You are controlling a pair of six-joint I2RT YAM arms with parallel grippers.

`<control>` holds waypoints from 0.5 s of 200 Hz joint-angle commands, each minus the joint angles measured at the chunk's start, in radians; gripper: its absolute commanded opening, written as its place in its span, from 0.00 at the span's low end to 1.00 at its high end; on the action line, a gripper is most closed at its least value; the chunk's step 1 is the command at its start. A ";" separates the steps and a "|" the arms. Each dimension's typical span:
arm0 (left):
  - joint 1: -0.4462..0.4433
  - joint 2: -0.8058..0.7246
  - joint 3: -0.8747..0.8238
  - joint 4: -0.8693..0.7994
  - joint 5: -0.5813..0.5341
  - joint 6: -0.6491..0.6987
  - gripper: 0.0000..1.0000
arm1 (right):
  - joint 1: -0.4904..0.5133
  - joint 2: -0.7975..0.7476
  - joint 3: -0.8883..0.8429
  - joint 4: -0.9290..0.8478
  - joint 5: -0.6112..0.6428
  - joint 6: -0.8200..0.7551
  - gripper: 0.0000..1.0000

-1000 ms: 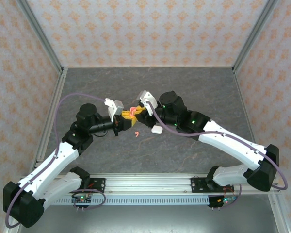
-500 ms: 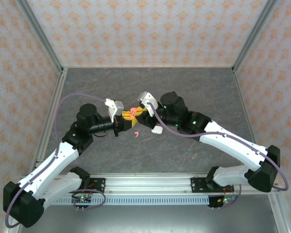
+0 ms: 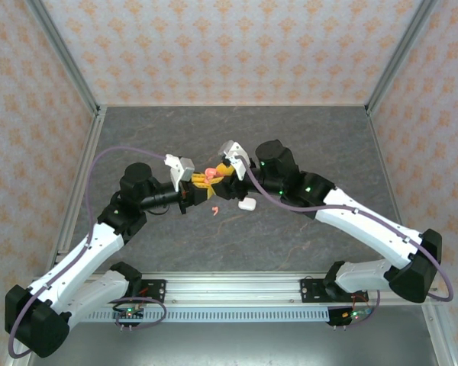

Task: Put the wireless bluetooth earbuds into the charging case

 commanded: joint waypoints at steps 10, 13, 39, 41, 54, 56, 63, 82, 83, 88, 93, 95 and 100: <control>-0.011 -0.014 -0.011 0.087 -0.038 0.018 0.00 | -0.029 -0.025 0.060 0.007 -0.070 0.090 0.59; -0.011 -0.014 -0.014 0.092 -0.042 0.017 0.00 | -0.032 -0.028 0.062 0.009 -0.065 0.099 0.60; -0.010 -0.035 -0.044 0.122 -0.099 0.022 0.00 | -0.092 -0.056 0.065 -0.021 0.000 0.212 0.65; -0.011 -0.037 -0.045 0.125 -0.103 0.021 0.00 | -0.098 -0.058 0.065 -0.027 0.009 0.222 0.65; -0.011 -0.057 -0.061 0.143 -0.133 0.019 0.00 | -0.136 -0.066 0.050 -0.060 0.060 0.289 0.64; -0.011 -0.060 -0.063 0.146 -0.135 0.019 0.00 | -0.143 -0.066 0.048 -0.066 0.070 0.301 0.64; -0.011 -0.074 -0.070 0.155 -0.144 0.019 0.00 | -0.161 -0.066 0.033 -0.085 0.104 0.339 0.63; -0.011 -0.111 -0.081 0.167 -0.168 0.019 0.00 | -0.209 -0.094 -0.042 -0.093 0.147 0.457 0.63; -0.011 -0.113 -0.082 0.167 -0.169 0.020 0.00 | -0.210 -0.095 -0.046 -0.092 0.148 0.463 0.63; -0.011 -0.123 -0.083 0.167 -0.173 0.021 0.00 | -0.216 -0.092 -0.068 -0.089 0.153 0.486 0.63; -0.011 -0.134 -0.084 0.165 -0.175 0.023 0.00 | -0.218 -0.086 -0.086 -0.092 0.159 0.500 0.62; -0.011 -0.138 -0.084 0.164 -0.176 0.024 0.00 | -0.218 -0.082 -0.092 -0.093 0.160 0.507 0.62; -0.011 -0.147 -0.083 0.164 -0.178 0.026 0.00 | -0.218 -0.077 -0.103 -0.101 0.162 0.519 0.61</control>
